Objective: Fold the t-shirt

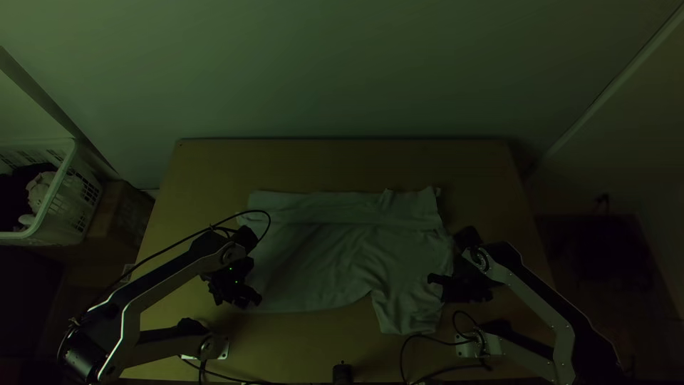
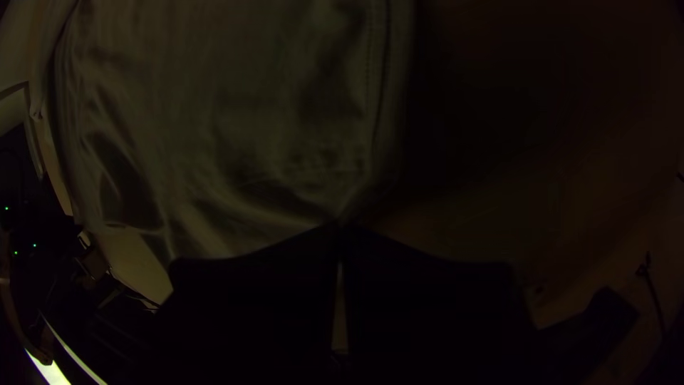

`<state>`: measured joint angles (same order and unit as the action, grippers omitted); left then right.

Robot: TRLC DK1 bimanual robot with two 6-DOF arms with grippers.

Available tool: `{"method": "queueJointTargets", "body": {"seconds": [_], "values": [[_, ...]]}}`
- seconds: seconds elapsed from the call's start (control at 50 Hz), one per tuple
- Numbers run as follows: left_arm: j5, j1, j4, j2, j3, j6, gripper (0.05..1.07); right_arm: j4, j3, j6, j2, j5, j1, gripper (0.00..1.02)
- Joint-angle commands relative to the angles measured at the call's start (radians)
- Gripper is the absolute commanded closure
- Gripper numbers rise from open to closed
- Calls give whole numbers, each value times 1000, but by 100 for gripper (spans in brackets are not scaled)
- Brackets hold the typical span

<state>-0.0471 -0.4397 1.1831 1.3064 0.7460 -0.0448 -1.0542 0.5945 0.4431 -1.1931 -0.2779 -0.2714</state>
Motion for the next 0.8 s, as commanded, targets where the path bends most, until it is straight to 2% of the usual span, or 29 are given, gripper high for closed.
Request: {"method": "queueJointTargets", "body": {"seconds": [0.0, 0.1, 0.12, 0.18, 0.3, 0.34, 0.7, 0.78], "values": [[7, -33, 9, 31, -27, -12, 69, 0, -1, -11, -11, 0, 14, 100], [0, -42, 9, 60, -27, -9, 69, 0, 18, -11, -11, 0, 21, 100], [0, -45, 10, 67, -27, -9, 71, -1, 21, -11, -11, 0, 23, 100], [1, -59, 13, 83, -25, -7, 92, -3, 31, -11, -8, 0, 29, 100], [4, -48, 19, 94, -16, 8, 93, -20, 48, -30, -3, 0, 54, 100], [12, -37, 9, 94, -13, 13, 104, -23, 53, -35, -2, 0, 64, 100], [39, 93, -17, 21, 39, 80, 104, -95, 116, -112, -7, 32, 155, 100], [39, 118, -17, 19, 46, 97, 104, -104, 122, -130, -13, 65, 164, 100]]}}
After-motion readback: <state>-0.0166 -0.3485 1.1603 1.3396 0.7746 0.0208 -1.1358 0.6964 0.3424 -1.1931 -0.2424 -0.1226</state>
